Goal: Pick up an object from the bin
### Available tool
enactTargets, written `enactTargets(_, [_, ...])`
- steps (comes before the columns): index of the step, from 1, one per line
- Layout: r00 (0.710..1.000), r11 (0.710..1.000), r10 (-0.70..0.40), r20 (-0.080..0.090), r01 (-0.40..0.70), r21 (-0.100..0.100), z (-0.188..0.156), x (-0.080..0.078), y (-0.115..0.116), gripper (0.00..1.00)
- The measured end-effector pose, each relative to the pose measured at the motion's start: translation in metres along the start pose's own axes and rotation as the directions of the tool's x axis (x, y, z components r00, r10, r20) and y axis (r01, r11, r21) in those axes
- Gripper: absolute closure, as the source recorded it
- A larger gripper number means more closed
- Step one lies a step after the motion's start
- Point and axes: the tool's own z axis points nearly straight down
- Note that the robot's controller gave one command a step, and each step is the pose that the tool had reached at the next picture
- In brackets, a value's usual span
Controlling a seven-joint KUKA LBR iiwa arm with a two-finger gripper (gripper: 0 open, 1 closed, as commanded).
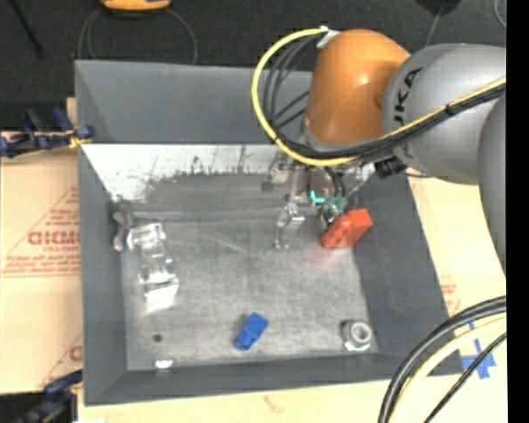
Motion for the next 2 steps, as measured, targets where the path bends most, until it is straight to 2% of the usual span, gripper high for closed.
enactTargets(1, [0.988,0.988,-0.154,0.000,0.154,0.001,0.050,0.056,-0.017,0.00])
enactTargets(2, [0.962,0.962,-0.271,-0.001,0.271,0.000,0.076,0.124,0.001,0.00])
